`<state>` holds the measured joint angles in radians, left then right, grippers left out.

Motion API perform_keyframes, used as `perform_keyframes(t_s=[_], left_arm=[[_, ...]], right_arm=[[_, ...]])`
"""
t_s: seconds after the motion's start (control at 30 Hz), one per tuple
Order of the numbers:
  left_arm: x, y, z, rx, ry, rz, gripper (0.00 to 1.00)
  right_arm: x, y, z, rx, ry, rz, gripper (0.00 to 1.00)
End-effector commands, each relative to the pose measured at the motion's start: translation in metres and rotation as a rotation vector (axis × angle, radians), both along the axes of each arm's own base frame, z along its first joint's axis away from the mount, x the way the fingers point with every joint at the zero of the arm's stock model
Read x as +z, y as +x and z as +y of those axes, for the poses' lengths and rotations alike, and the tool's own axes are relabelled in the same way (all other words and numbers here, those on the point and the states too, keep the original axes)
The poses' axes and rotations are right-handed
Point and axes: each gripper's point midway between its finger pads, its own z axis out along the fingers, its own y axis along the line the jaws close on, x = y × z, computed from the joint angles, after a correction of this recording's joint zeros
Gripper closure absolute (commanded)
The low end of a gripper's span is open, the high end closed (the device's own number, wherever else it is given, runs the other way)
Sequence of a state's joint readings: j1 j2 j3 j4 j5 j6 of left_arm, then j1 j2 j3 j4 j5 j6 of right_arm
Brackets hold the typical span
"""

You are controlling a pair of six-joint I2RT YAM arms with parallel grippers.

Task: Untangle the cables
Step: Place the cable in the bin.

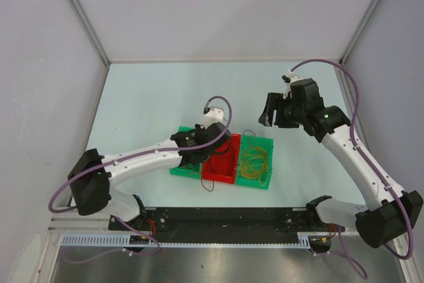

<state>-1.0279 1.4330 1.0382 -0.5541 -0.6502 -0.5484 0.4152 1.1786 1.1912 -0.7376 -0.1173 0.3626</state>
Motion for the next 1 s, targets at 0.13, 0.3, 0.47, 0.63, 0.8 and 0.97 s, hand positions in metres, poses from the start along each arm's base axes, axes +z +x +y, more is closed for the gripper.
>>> perform_keyframes(t_s=[0.13, 0.3, 0.47, 0.63, 0.8, 0.97], left_arm=[[0.016, 0.016, -0.024, -0.023, 0.027, -0.022, 1.00], [0.014, 0.026, -0.037, -0.040, 0.062, -0.019, 0.98], [0.008, 0.035, -0.046, -0.053, 0.084, 0.004, 0.93], [0.007, 0.038, -0.050, -0.071, 0.090, 0.015, 0.91], [0.006, 0.039, -0.055, -0.088, 0.077, 0.017, 0.87], [0.010, 0.047, -0.057, -0.096, 0.054, 0.016, 0.78]], right_arm=[[0.010, 0.000, -0.003, -0.007, 0.004, -0.047, 0.26], [0.010, 0.001, -0.004, -0.002, 0.002, -0.049, 0.26], [0.009, 0.001, -0.007, -0.007, -0.007, -0.049, 0.26], [0.005, 0.003, -0.008, -0.008, -0.007, -0.042, 0.26], [0.005, 0.000, -0.001, 0.006, 0.029, -0.022, 0.26], [0.006, -0.004, -0.003, -0.007, 0.021, -0.019, 0.26]])
